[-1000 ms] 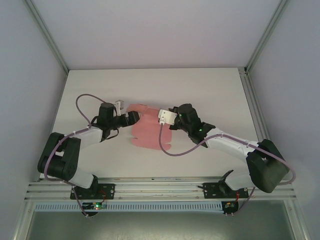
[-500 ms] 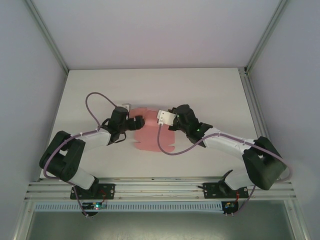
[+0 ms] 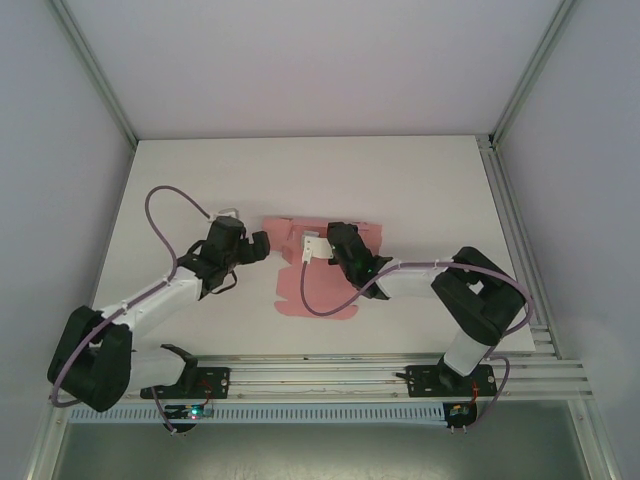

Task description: Assemble paper box

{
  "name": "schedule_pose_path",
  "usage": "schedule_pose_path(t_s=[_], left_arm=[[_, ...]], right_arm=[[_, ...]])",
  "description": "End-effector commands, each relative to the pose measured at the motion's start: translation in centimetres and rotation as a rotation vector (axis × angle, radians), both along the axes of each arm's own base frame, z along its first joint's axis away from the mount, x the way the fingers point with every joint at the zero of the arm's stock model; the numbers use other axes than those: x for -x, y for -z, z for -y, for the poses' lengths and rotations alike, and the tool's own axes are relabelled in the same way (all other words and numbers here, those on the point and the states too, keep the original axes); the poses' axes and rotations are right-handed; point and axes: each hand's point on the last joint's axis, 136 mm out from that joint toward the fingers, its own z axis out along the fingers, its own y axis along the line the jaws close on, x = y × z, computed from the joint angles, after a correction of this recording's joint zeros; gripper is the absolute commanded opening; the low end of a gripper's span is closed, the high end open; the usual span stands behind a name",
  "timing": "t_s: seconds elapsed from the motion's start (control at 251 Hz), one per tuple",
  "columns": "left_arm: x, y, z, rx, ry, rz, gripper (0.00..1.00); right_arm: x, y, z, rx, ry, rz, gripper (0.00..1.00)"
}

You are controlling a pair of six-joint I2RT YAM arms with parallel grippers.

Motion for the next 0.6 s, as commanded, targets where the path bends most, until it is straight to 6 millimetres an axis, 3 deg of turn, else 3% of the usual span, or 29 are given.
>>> schedule_pose_path(t_s=[0.0, 0.168, 0.307, 0.411, 0.595], left_arm=[[1.1, 0.1, -3.7, -0.096, -0.153, -0.033, 1.0], [0.2, 0.4, -7.4, -0.013, -0.34, -0.061, 1.0], [-3.0, 0.5, -8.7, 0.099, -0.386, -0.044, 0.99], [-5.6, 1.7, -7.5, 0.101, -0.316, -0.076, 0.95], [-8.8, 3.4, -1.7, 0.254, -0.049, -0.098, 0.8]], right_arm=[[0.1, -0.7, 0.1, 0.019, -0.001, 0.062, 0.0], [0.8, -0.9, 0.1, 0.023, -0.025, 0.058, 0.0], [1.2, -0.9, -0.1, 0.019, -0.036, 0.05, 0.0], [1.2, -0.9, -0.3, 0.03, -0.039, 0.059, 0.0], [1.4, -1.1, -0.5, 0.018, -0.04, 0.058, 0.0]])
